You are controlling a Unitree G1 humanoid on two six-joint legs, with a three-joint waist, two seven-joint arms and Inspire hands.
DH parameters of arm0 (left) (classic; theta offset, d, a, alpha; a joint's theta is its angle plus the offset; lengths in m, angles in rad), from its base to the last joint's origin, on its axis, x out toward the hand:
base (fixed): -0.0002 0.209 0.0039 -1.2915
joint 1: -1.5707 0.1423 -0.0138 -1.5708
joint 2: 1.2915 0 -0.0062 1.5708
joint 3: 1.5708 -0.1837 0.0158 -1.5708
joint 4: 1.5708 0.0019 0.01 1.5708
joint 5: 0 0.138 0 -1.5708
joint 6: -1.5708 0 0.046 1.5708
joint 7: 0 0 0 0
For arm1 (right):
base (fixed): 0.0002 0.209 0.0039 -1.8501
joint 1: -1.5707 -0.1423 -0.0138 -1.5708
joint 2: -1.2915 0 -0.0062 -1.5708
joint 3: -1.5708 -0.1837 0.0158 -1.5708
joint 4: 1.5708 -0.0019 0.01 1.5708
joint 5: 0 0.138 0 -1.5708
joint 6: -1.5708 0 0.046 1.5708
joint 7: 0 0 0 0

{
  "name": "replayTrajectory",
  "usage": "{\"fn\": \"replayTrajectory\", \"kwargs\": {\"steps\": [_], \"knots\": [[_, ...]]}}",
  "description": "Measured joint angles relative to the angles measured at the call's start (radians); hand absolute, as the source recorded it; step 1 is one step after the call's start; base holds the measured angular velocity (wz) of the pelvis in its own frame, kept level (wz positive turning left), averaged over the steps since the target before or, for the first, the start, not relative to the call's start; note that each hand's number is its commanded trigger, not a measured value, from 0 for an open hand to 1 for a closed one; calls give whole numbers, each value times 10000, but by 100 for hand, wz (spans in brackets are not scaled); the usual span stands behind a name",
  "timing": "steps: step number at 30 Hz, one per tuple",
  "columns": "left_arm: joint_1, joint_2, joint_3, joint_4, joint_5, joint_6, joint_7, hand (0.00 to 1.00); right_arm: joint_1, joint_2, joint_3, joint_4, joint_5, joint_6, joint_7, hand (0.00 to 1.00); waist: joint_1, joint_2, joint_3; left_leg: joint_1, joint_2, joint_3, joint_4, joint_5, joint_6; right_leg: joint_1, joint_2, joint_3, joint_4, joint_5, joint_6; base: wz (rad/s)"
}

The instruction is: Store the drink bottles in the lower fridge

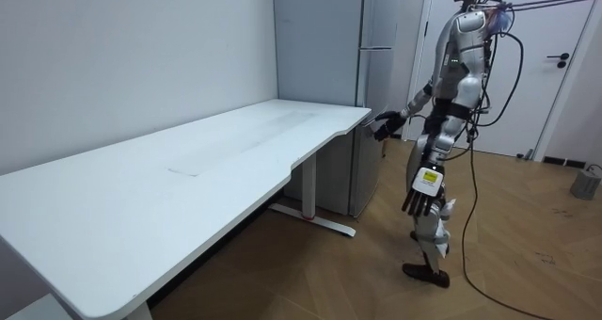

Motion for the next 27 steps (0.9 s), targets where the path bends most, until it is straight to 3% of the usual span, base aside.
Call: {"fn": "replayTrajectory", "kwargs": {"steps": [4,7,11,15,20,27], "knots": [[72,16,-24,0,1,36,-29,0,2,-102,380,26,-769,2,90,0,-4,30,-33,-52,5,-29,106,1,-2,-5,1,-21,55,7,-11,3],[112,82,19,-5,9,36,-29,0,92,-58,697,221,-1896,67,304,0,0,-87,-105,-17,4,-34,109,2,-3,74,2,-54,23,17,-8,5],[108,252,19,-18,196,26,-16,0,298,17,698,731,-3676,194,519,0,-25,-301,-39,143,-10,-98,131,2,-3,347,-21,-179,-28,17,-4,13],[-4,304,25,317,290,16,-13,0,486,-4,647,1532,-5354,248,621,0,-67,-380,-47,47,-18,-227,99,-2,-6,334,-17,-278,-28,17,-4,9],[96,297,28,379,389,66,-109,0,1365,-7,582,1871,-6805,269,558,0,-283,-259,-57,49,-15,-216,106,-4,-6,331,-14,-257,-23,19,-4,0],[10,249,81,657,808,290,-128,0,1812,35,-60,2380,-6827,267,484,0,-577,-108,-152,-50,-17,-173,93,-3,-7,210,-15,-175,-18,21,-9,-2]]}}
